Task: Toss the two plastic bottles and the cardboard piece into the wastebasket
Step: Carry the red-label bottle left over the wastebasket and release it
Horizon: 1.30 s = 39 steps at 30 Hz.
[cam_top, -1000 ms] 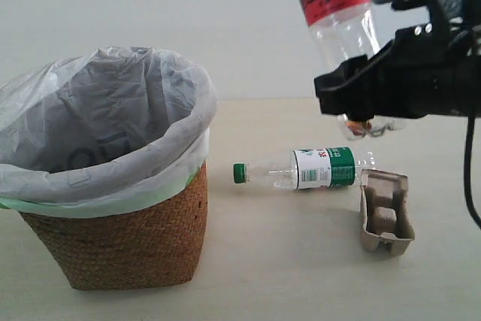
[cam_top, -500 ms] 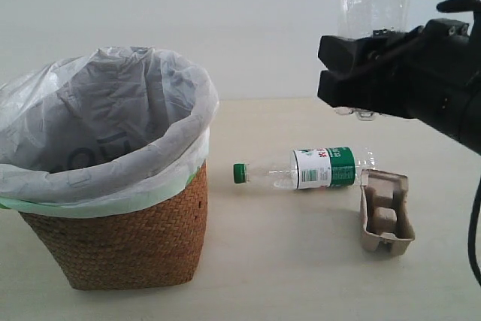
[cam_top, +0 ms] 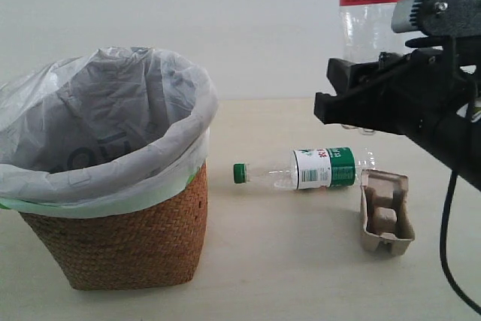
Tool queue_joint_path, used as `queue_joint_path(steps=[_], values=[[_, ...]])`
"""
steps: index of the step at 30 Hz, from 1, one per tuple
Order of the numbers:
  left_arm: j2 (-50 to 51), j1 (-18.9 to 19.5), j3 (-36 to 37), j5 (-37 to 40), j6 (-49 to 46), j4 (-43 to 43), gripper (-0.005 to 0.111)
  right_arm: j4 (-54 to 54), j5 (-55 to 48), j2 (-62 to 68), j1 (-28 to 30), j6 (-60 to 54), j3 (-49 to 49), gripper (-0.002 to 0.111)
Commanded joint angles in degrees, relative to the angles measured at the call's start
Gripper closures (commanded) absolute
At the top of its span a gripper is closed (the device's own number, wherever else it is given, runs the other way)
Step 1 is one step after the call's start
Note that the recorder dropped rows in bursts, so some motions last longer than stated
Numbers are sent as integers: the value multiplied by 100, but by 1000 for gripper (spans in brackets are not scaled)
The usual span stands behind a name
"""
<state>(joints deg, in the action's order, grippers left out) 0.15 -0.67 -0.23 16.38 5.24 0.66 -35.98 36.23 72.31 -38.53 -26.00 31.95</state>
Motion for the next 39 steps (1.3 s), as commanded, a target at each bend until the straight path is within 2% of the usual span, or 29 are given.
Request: queue_joint_path(steps=[1, 5, 8, 12, 16, 19, 20, 22, 25, 27, 28, 30, 32, 33, 39], values=[[-15, 12, 23, -49, 31, 28, 103, -1543, 125, 87, 327, -1715, 214, 108], [-15, 12, 23, -49, 31, 28, 103, -3069, 241, 87, 734, -3630, 508, 108], [-15, 12, 23, -49, 31, 28, 103, -3832, 487, 87, 958, -4716, 705, 108], [-15, 12, 23, -49, 31, 28, 103, -4562, 320, 111, 1065, -5612, 872, 108], [-15, 12, 23, -49, 31, 28, 103, -4550, -280, 337, 1053, -5497, 901, 108], [-15, 12, 23, -49, 31, 28, 103, -4399, -1638, 667, 1053, -4986, 1187, 108], [-15, 12, 23, -49, 31, 28, 103, -4280, -2470, 754, 991, -4588, 1450, 108], [-15, 12, 23, -49, 31, 28, 103, -4103, -3405, 848, 758, -3955, 2121, 108], [-15, 12, 23, -49, 31, 28, 103, -4153, -4275, 891, 219, -3855, 3431, 107], [-15, 12, 23, -49, 31, 28, 103, -4181, -5002, 910, 8, -3578, 4255, 94], [-15, 12, 23, -49, 31, 28, 103, -4181, -5330, 949, -10, -3418, 4568, 80], [-15, 12, 23, -49, 31, 28, 103, -4169, -5867, 1040, -23, -2949, 5183, 37], [-15, 12, 23, -49, 31, 28, 103, -3821, -5869, 1113, -26, -2219, 5404, 11], [-15, 12, 23, -49, 31, 28, 103, -3433, -5914, 1152, -26, -1685, 5414, 3], [-15, 12, 23, -49, 31, 28, 103, 281, -6284, 1352, 204, 1457, 5385, 21]])
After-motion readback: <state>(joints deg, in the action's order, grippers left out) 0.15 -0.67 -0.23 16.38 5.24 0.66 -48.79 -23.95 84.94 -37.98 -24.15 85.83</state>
